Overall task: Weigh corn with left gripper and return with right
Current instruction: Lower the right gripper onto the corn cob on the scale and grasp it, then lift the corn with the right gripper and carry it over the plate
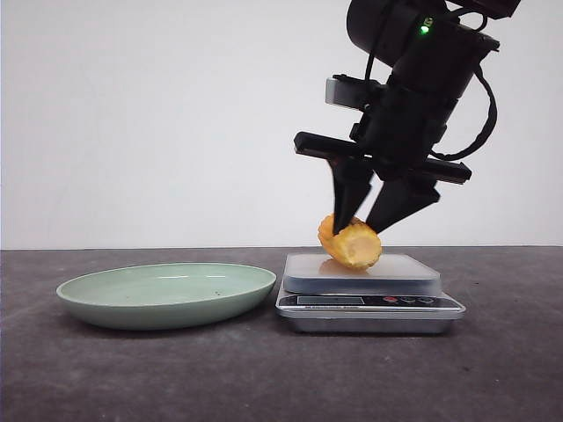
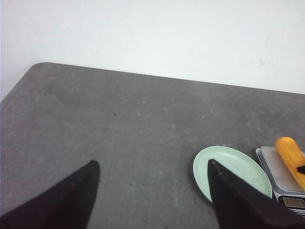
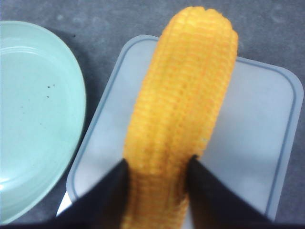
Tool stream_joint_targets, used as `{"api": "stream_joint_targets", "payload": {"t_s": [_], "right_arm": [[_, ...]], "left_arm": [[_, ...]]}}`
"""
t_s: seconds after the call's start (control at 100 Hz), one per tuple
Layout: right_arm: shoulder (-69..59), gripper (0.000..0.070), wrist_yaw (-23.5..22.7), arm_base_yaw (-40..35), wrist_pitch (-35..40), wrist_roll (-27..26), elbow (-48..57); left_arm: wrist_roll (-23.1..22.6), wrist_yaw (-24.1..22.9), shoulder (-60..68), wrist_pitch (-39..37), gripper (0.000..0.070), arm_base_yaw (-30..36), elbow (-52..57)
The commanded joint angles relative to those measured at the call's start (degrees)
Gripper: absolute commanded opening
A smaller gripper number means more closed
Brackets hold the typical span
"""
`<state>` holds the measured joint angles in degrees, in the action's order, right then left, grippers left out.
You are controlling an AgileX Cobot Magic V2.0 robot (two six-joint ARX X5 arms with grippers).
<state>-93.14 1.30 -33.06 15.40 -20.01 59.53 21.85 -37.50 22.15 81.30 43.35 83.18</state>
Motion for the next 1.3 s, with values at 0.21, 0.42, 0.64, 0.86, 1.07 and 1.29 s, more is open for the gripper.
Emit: {"api": "stream_joint_targets", "payload": {"t_s": [0.21,0.42,0.64,0.86,1.07,1.29], "right_arm": [[0.9,0.0,0.7,-1.2,-2.1,-1.8,1.0],[8.2,0.0,0.0,-3.8,-2.3,1.0,2.1],[9.4,0.0,-4.4,-7.7,-1.7,1.1,9.7],[2.9,0.0,-2.6,-13.3,-3.0,1.1,17.4],[-5.9,0.0,-1.1,-16.3,-3.4,-0.6,20.3],[-15.5,0.0,-1.4,-16.7,-3.2,-2.8,20.3]], "left_arm": [[-0.4,0.0,0.2,1.5,0.0431,0.3,0.9],[-0.8,0.0,0.2,1.5,0.0431,0.3,0.9],[-0.7,0.0,0.2,1.4,0.0431,0.3,0.9],[0.4,0.0,0.2,1.4,0.0431,0.3,0.9],[1.0,0.0,0.2,1.4,0.0431,0.3,0.9],[1.1,0.0,0.2,1.4,0.0431,0.3,0.9]]}}
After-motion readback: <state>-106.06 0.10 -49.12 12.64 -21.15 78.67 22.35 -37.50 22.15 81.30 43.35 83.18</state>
